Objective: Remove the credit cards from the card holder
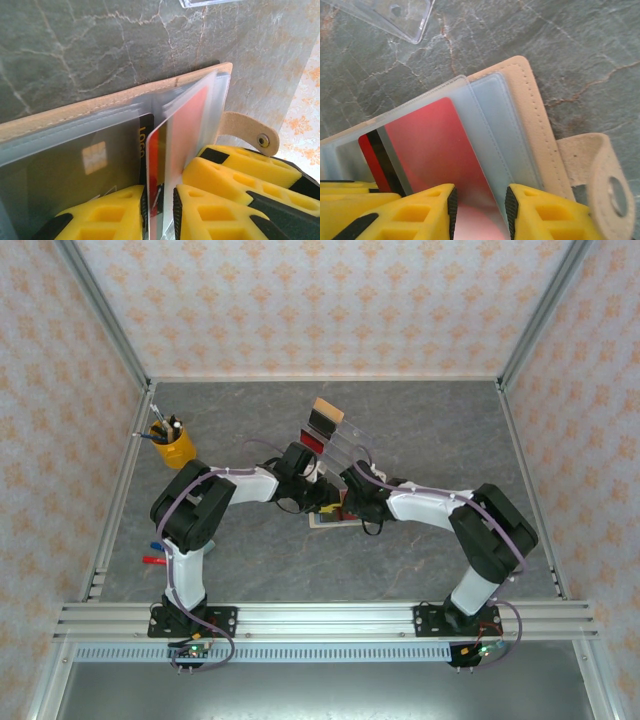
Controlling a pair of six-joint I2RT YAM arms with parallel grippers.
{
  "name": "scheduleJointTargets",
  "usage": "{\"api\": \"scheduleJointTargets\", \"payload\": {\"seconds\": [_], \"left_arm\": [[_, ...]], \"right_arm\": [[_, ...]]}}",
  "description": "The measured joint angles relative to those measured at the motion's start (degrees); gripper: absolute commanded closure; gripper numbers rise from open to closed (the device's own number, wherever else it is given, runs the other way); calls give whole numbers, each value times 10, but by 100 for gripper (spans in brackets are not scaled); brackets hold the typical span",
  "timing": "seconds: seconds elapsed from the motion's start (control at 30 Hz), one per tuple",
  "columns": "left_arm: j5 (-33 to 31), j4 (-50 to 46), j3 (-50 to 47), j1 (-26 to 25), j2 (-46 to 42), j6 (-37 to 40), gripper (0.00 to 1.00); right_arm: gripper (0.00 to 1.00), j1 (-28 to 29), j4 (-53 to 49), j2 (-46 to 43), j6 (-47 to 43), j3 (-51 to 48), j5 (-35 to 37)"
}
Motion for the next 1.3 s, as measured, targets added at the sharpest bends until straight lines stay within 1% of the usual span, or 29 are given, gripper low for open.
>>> {"api": "scheduleJointTargets", "payload": {"seconds": [0.23, 0.4, 0.57, 0.73, 0.97, 1.17, 1.23, 1.3], "left_arm": [[3, 2, 0, 1, 1, -2, 81], [4, 2, -1, 4, 1, -2, 88], [10, 1, -2, 8, 0, 13, 91], [21, -6, -17, 27, -9, 42, 92], [33, -34, -47, 62, -51, 78, 96], [29, -65, -72, 97, -101, 93, 98], [28, -76, -77, 109, -125, 94, 99], [28, -83, -81, 122, -155, 93, 99]], "right_arm": [[65, -1, 2, 1, 0, 0, -3], [66, -1, 1, 1, 1, 0, 0], [72, -1, -5, 2, 8, 1, 10], [72, 0, -5, 2, 20, 1, 17], [71, 0, -5, 1, 26, 0, 17], [67, -1, 9, -11, 25, -10, 14], [61, -4, 30, -31, 22, -29, 6], [52, -7, 58, -63, 17, -52, -10]]}}
